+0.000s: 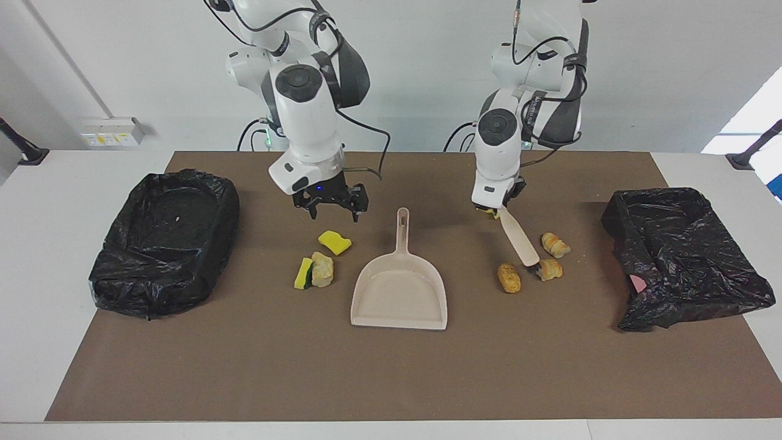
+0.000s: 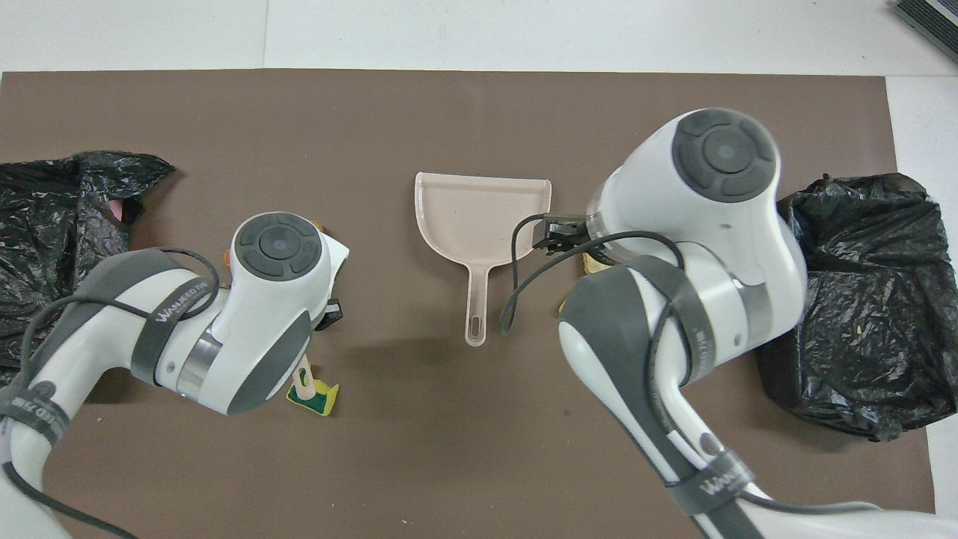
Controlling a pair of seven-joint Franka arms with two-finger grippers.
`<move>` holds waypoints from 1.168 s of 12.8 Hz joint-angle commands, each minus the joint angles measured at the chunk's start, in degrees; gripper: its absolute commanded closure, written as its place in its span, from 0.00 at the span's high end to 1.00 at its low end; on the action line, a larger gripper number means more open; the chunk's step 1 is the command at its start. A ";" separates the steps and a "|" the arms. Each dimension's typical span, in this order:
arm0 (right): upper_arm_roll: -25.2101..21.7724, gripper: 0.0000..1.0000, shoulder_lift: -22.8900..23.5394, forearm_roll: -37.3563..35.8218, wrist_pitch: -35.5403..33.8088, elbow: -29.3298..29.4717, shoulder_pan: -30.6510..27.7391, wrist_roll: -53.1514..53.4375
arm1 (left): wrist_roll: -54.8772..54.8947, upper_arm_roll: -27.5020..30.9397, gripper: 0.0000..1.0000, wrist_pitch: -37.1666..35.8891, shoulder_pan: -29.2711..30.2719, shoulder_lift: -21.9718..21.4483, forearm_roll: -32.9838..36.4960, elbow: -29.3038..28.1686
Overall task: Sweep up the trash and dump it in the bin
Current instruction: 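Grasp the dustpan with the right gripper while the left gripper lifts the brush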
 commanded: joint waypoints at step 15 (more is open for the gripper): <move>-0.22 0.00 9.50 1.25 10.93 -3.99 9.81 4.41 | 19.17 -0.89 0.00 11.15 22.13 -5.42 -1.94 -13.89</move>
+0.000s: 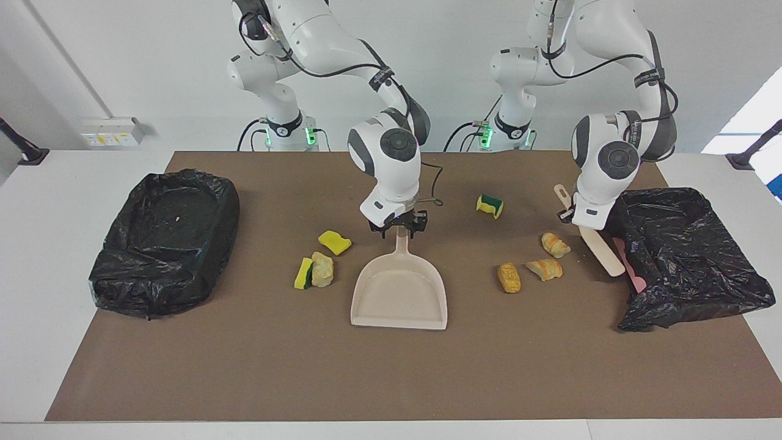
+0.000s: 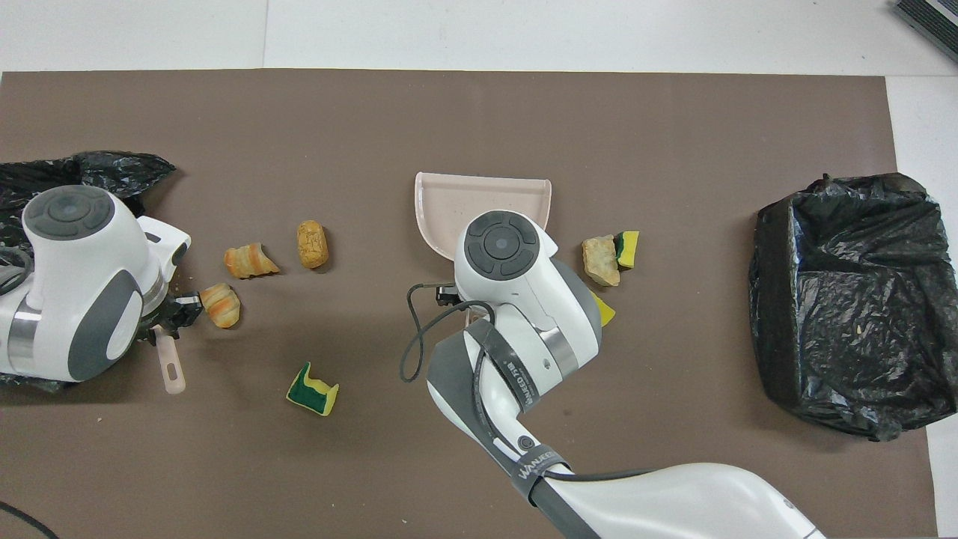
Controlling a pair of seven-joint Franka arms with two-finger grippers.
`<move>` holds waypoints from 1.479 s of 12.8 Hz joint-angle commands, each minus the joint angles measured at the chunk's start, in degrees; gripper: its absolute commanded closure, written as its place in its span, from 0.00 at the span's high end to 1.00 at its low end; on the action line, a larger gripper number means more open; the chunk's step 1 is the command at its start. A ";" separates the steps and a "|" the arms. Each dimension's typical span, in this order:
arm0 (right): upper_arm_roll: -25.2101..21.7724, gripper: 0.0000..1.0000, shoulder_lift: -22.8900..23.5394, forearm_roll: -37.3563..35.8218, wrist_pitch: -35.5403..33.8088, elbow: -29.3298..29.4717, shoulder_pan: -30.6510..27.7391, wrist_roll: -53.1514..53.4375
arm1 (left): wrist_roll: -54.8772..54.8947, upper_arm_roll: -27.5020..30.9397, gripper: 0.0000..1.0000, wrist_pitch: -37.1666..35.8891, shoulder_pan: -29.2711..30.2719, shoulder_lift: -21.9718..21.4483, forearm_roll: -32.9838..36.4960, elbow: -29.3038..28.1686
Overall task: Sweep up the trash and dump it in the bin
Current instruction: 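Move the dustpan with the right gripper while the left gripper lowers the brush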
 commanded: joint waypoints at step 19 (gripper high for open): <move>0.47 0.00 -19.27 -7.72 -5.23 -18.26 -3.97 -79.59 | 35.82 -1.09 0.00 7.72 -1.31 1.03 -16.26 0.24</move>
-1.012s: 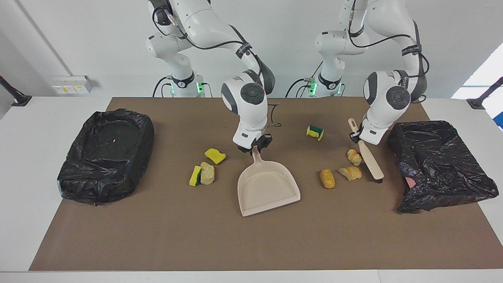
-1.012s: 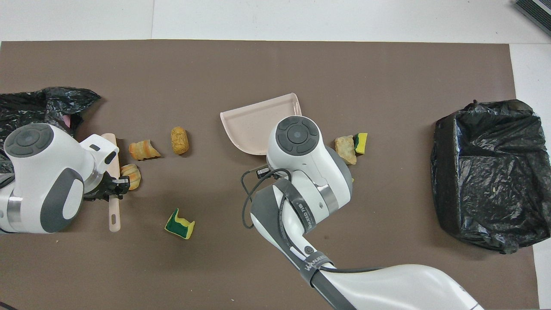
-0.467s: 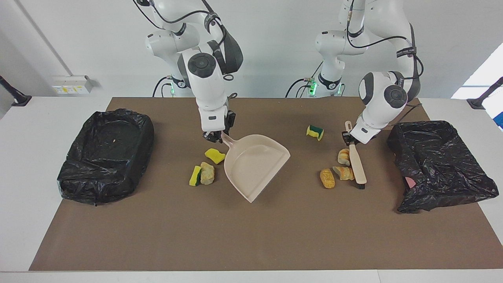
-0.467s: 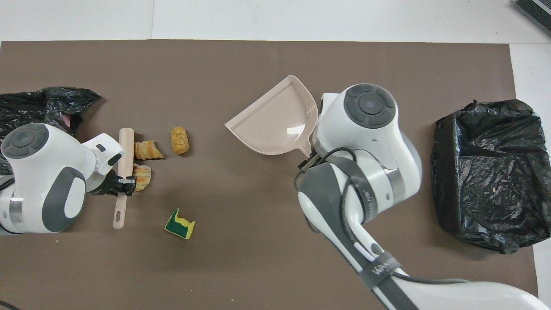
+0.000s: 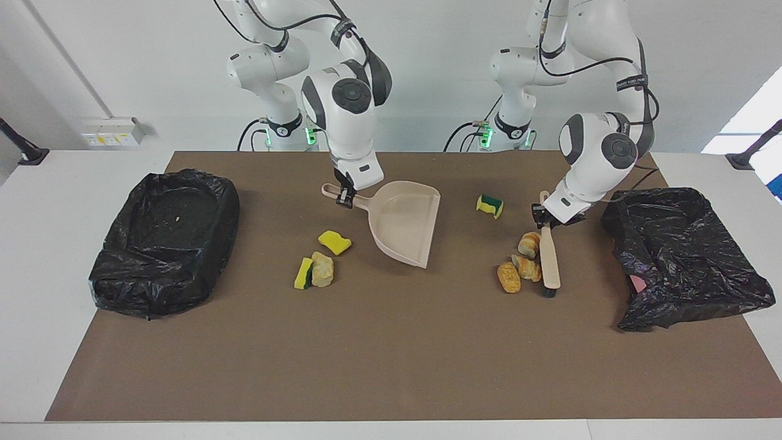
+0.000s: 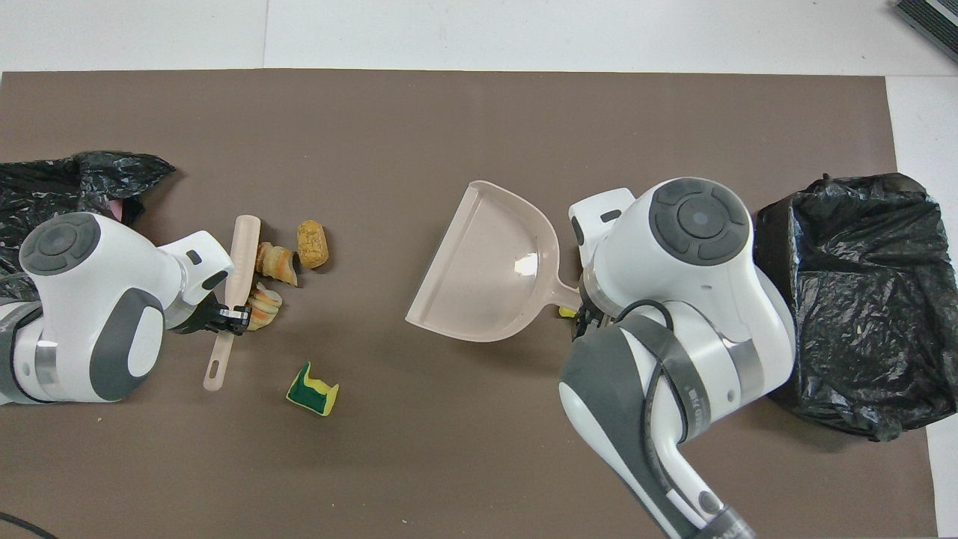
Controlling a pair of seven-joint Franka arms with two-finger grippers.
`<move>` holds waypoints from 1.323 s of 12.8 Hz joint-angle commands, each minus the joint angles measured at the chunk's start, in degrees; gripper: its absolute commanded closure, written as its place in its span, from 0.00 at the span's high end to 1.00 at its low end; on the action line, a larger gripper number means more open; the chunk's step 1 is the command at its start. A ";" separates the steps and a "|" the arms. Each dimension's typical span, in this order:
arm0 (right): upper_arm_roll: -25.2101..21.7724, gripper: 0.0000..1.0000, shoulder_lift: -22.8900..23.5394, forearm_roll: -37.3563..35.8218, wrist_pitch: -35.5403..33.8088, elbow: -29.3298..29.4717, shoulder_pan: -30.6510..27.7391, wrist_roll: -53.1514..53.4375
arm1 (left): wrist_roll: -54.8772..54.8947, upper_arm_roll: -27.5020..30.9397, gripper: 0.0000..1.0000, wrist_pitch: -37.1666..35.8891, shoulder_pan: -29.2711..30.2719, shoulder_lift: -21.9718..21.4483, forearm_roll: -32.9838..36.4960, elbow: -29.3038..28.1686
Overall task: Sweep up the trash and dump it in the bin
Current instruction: 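Move the dustpan with the right gripper while the left gripper lowers the brush, then sweep the bread pieces into the dustpan with the left gripper's brush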
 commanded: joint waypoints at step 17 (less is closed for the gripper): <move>0.11 0.00 6.06 -2.40 11.85 -3.00 5.64 13.76 | 0.24 -3.94 0.00 -6.87 -21.13 0.99 -15.51 3.84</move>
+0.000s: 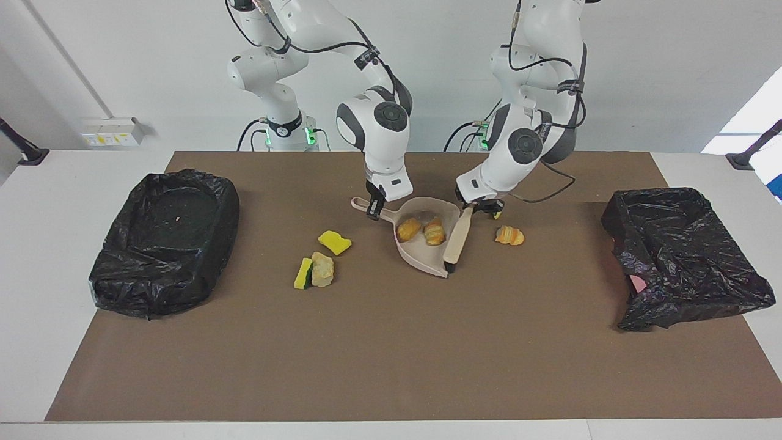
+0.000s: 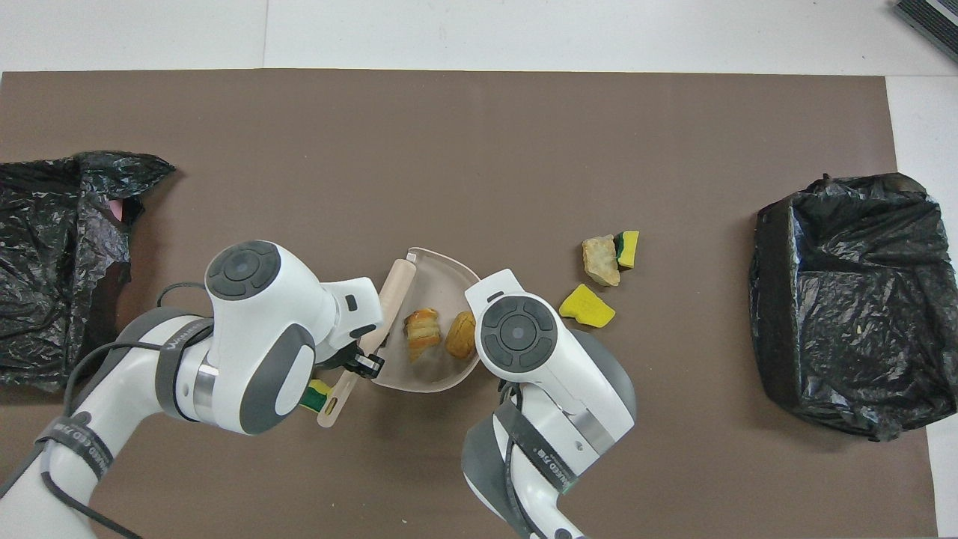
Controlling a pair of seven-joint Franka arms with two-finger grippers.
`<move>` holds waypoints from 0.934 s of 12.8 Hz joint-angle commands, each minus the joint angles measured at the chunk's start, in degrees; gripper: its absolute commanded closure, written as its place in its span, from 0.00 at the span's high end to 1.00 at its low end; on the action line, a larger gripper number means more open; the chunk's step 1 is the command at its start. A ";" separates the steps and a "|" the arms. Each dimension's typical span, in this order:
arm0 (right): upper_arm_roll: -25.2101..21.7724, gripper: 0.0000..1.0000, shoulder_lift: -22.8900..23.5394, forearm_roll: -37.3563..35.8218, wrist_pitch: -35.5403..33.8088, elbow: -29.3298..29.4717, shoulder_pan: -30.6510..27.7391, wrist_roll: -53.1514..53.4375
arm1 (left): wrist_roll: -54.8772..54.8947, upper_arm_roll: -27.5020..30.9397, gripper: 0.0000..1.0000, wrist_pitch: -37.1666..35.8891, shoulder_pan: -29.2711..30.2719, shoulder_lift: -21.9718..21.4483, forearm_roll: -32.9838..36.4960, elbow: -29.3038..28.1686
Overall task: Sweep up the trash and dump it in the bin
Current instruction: 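Sweep the bread pieces into the dustpan with the left gripper's brush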
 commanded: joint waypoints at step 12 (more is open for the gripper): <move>0.08 0.00 0.64 -5.55 1.56 -0.15 -0.68 -5.82 | -50.29 -0.78 0.00 -22.57 4.21 -12.07 2.42 0.81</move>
